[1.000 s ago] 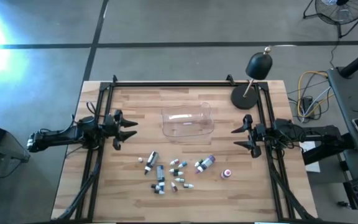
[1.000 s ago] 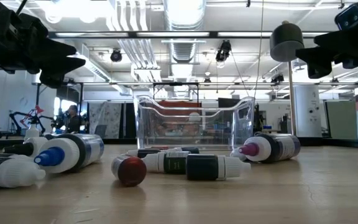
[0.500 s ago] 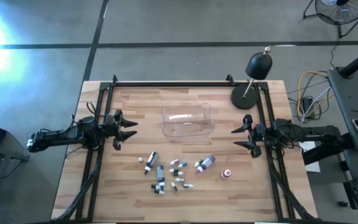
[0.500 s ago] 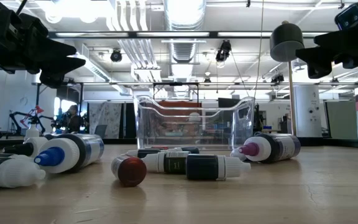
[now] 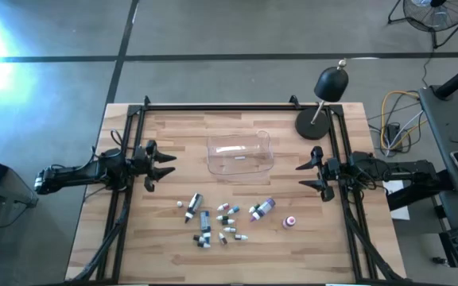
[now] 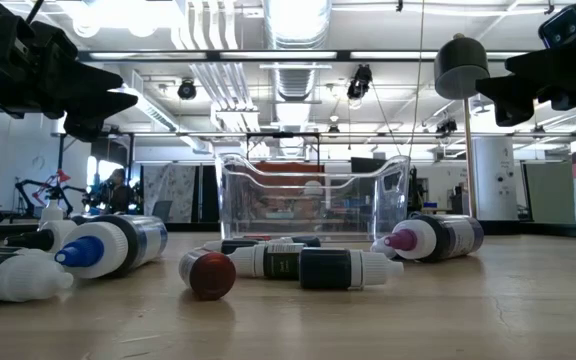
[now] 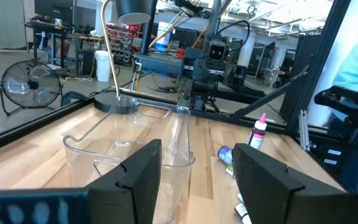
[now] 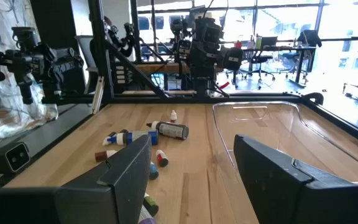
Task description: Pick & Place food coloring
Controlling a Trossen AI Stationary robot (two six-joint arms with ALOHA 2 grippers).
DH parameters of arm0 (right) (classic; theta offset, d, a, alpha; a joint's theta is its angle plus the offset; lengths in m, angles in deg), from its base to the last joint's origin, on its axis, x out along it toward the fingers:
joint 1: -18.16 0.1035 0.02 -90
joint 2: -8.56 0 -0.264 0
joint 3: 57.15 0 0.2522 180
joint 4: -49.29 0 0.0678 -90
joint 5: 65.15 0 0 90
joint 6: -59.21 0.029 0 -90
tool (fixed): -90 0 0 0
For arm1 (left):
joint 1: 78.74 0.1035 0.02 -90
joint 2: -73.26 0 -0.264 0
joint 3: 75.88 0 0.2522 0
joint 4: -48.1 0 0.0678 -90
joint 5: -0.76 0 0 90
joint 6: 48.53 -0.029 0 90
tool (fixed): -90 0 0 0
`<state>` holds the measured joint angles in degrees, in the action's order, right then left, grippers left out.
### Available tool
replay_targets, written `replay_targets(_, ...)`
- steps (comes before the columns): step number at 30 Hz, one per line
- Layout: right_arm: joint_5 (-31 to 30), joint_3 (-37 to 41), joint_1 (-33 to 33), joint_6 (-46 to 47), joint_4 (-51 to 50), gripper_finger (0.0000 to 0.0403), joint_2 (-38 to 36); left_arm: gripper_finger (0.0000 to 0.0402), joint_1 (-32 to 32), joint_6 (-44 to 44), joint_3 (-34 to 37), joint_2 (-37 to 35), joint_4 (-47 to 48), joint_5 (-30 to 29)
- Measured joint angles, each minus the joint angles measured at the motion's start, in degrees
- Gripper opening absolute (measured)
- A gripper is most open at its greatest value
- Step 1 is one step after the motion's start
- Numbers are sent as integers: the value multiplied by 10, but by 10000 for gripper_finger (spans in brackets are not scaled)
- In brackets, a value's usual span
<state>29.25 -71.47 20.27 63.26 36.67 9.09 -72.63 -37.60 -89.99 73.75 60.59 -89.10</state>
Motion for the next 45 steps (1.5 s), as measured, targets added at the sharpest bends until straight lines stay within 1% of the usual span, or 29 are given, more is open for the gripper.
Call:
replay_targets(15, -6, 0, 0, -12, 4, 224, 0, 172, 0, 0, 0, 0, 0, 0)
replay_targets(17, -14, 0, 0, 42, 8, 224, 0, 172, 0, 0, 0, 0, 0, 0)
replay_targets(22, -14, 0, 0, 268, 8, 224, 0, 172, 0, 0, 0, 0, 0, 0)
replay_targets(24, -10, 0, 0, 410, 8, 224, 0, 172, 0, 0, 0, 0, 0, 0)
replay_targets(25, -20, 0, 0, 471, 7, 224, 0, 172, 0, 0, 0, 0, 0, 0)
replay_targets(27, -64, 0, 0, 560, 0, 224, 5, 172, 0, 0, 0, 0, 0, 0)
replay_targets(30, -107, 0, 0, 613, 4, 224, 16, 172, 0, 0, 0, 0, 0, 0)
replay_targets(33, -186, 0, 0, 683, 18, 224, 28, 172, 0, 0, 0, 1, 0, 0)
replay_targets(35, -210, 0, 0, 707, 40, 224, 37, 172, 0, 0, 0, 1, 0, 0)
replay_targets(38, -225, 0, 0, 725, 92, 224, 53, 172, 0, 0, 0, 1, 0, 0)
replay_targets(41, -226, 0, 0, 734, 142, 224, 76, 172, 0, 0, 0, 1, 0, 0)
replay_targets(43, -214, 0, 0, 758, 163, 224, 91, 172, 0, 0, 0, 1, 0, 0)
replay_targets(45, -187, 0, 0, 771, 166, 224, 108, 172, 0, 0, 0, 1, 0, 0)
